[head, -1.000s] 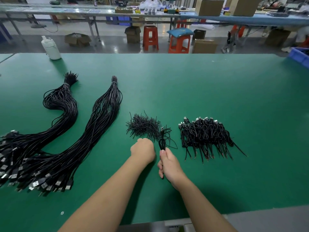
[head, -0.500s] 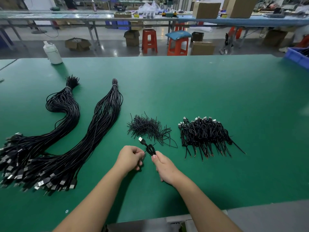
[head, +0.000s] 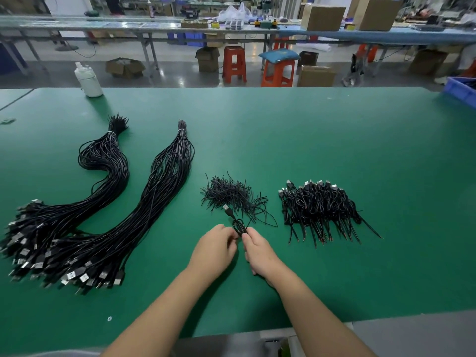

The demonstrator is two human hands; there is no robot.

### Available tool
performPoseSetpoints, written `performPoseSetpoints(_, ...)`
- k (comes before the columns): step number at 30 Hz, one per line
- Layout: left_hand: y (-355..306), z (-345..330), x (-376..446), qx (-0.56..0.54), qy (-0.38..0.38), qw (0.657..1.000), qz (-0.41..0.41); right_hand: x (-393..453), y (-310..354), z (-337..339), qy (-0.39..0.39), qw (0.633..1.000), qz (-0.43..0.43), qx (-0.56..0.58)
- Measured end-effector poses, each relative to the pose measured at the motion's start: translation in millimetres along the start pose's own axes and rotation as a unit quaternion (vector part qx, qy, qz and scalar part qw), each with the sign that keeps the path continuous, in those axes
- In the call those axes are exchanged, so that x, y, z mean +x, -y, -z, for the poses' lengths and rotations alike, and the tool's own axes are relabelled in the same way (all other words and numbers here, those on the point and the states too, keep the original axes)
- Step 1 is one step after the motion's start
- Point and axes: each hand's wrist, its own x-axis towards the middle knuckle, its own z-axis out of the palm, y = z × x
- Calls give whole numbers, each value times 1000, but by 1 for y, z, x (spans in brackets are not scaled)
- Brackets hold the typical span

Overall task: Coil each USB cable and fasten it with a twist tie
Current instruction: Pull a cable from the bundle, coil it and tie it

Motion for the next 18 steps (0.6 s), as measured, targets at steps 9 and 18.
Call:
performPoseSetpoints(9, 6, 28, 11, 182, -20, 926, -331, 2, 4, 3, 90, 992, -26, 87)
performPoseSetpoints(18, -3, 16, 11, -90, 9, 995, -34, -5, -2, -1, 56, 997, 5, 58)
